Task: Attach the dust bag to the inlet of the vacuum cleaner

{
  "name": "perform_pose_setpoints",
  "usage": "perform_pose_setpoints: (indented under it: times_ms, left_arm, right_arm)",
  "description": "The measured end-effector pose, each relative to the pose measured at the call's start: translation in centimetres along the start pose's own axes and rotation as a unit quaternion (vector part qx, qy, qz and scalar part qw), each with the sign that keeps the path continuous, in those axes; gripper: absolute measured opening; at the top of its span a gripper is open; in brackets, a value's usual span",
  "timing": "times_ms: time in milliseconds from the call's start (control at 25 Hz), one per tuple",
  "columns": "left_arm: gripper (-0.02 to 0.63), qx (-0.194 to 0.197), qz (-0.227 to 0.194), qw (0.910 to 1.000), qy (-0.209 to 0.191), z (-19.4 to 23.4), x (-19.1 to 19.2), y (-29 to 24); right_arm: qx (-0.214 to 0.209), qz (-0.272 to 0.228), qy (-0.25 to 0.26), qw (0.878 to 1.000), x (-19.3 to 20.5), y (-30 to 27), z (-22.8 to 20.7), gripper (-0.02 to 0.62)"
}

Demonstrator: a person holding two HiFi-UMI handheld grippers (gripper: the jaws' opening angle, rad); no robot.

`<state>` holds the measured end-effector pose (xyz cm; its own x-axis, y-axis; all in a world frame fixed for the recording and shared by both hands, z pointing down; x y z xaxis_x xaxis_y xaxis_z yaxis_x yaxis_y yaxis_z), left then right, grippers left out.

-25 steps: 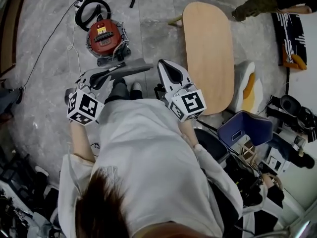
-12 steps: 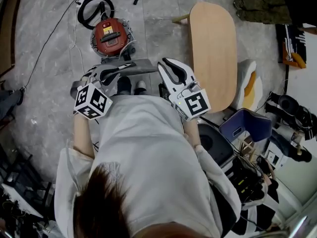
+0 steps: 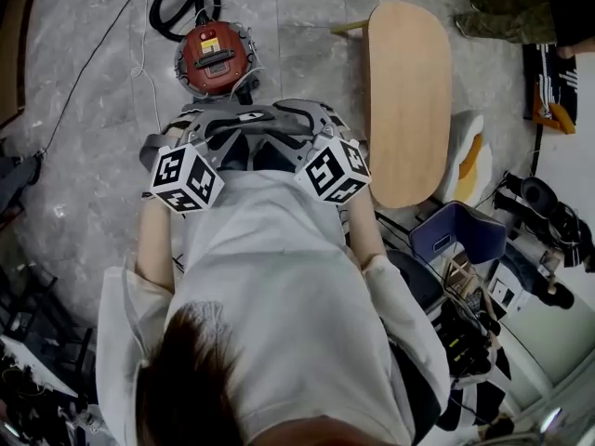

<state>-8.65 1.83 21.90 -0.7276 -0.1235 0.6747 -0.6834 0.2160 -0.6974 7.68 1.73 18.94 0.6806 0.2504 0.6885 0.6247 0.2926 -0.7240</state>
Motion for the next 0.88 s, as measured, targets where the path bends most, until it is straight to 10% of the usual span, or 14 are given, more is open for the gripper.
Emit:
perform_pose_setpoints:
  times_ms: [480,880]
  left_arm:
    - [0.043,-0.039,0.054,0.9978,-0.002,-1.5,1.7,-4.0]
    - [0.043,-0.003,0.071,0.9916,0.108,-4.9,6.8,-11.5]
  right_arm:
    - [-0.047,0.096,0.148,0.983,2.9,-5.2,-0.4,0.038]
    - [-0.145,0.135,0.122,0.972,9.7,-11.2,-1.1,0.034]
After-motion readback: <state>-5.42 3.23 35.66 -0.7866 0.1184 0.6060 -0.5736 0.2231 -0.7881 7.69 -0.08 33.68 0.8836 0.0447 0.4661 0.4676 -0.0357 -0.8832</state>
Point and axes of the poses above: the fingertips, and each gripper's own axes: y backward along the fingers, z to its left, x out of its underside, the point moved 10 cm from there along y, backward along the fingers, and after that the axes turned 7 degrees about -y, right-handed, at the moved point
